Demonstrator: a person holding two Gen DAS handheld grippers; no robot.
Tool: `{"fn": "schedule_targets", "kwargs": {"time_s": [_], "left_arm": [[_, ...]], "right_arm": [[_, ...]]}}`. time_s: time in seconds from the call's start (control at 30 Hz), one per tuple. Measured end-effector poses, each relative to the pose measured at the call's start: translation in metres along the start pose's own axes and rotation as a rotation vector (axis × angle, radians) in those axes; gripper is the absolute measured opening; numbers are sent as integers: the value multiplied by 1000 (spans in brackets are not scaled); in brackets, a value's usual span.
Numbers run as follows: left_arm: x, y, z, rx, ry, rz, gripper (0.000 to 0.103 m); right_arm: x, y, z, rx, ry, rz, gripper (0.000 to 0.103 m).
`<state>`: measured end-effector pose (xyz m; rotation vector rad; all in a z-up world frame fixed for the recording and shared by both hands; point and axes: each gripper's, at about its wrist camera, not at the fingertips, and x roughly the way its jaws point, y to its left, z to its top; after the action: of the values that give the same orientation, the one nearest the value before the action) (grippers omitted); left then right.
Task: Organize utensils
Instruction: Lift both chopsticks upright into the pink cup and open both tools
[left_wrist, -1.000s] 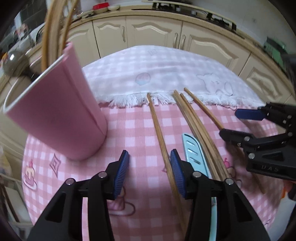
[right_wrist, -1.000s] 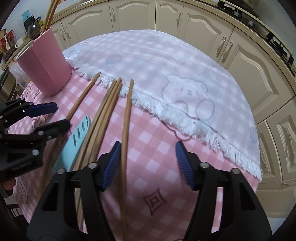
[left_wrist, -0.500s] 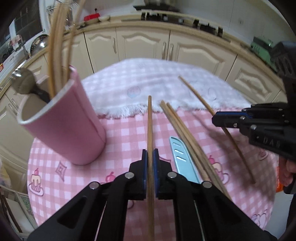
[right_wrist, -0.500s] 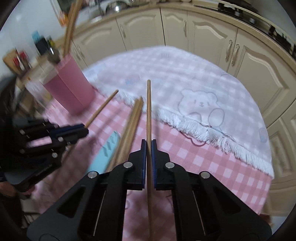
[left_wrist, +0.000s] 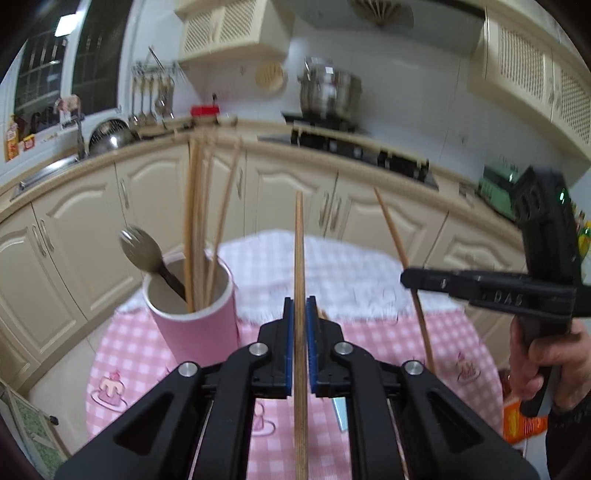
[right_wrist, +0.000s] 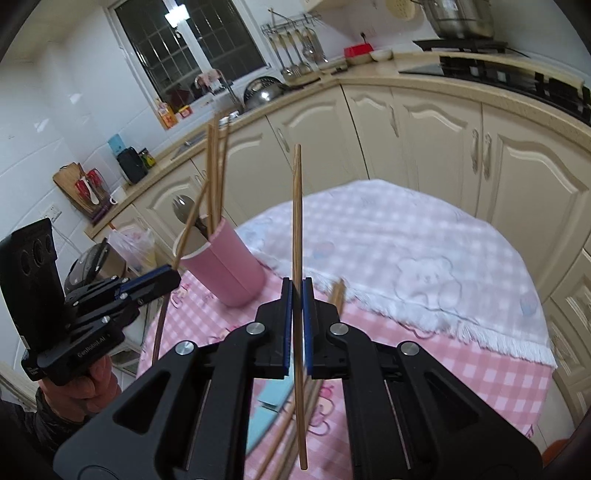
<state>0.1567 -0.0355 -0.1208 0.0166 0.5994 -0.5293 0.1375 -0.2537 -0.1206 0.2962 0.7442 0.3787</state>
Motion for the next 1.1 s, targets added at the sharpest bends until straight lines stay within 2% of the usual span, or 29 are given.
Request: {"fn": "schedule_targets", "kwargs": {"time_s": [0.27, 0.57, 0.73, 0.83, 1.1], "left_arm": [[-33, 25, 32, -48, -156, 65, 6], [-61, 58, 80, -89, -321, 110, 6], [-62, 68, 106, -100, -416, 132, 6], [-59, 74, 119, -115, -459, 141, 6], [-40, 81, 133, -126, -516, 163, 6]], "right_arm": [[-9, 35, 32, -45, -92, 51, 5], [-3, 90, 89, -92, -256, 123, 6], [8, 112, 115, -115, -329, 132, 6], [20, 122, 128, -114, -342, 141, 6], [44, 130, 137, -119, -365, 123, 6]]}}
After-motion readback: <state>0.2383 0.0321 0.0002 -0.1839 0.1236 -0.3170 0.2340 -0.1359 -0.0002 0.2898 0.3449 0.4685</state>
